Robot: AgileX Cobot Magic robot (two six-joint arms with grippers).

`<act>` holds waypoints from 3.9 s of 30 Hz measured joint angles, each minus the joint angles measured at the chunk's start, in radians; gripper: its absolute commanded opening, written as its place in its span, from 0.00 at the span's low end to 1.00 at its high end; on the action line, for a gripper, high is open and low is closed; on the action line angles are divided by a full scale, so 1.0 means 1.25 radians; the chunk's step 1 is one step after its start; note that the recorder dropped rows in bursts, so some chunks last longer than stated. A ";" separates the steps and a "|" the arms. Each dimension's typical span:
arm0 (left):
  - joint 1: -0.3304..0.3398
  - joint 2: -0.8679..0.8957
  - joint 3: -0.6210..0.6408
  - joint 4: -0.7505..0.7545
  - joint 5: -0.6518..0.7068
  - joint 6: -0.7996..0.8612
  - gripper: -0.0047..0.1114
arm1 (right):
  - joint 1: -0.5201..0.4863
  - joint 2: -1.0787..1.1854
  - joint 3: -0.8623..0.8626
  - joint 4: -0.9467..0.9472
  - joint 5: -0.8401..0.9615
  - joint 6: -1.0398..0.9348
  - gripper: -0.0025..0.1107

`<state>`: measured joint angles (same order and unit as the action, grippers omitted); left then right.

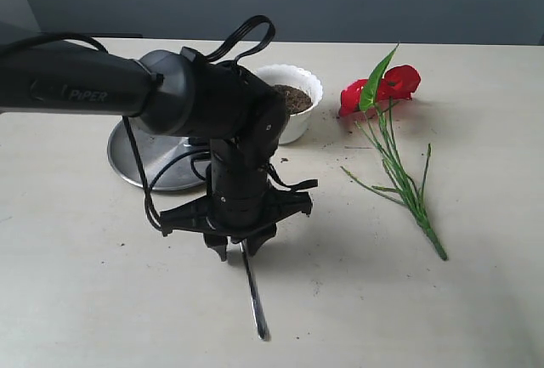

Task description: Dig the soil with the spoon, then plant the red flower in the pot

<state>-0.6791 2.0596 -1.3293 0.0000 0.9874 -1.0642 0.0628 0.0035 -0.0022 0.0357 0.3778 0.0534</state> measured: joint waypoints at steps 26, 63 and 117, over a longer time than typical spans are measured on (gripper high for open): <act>0.000 -0.009 0.044 -0.026 -0.090 -0.003 0.26 | 0.000 0.000 0.000 0.000 0.000 0.000 0.02; 0.000 -0.099 0.046 0.081 -0.076 0.044 0.04 | 0.000 0.000 0.000 0.000 0.000 0.000 0.02; 0.139 -0.263 -0.067 0.214 -0.335 0.266 0.04 | 0.000 0.000 0.000 0.000 0.000 0.000 0.02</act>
<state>-0.5055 1.7307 -1.4128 0.2681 0.5686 -0.7320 0.0628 0.0035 -0.0022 0.0357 0.3778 0.0534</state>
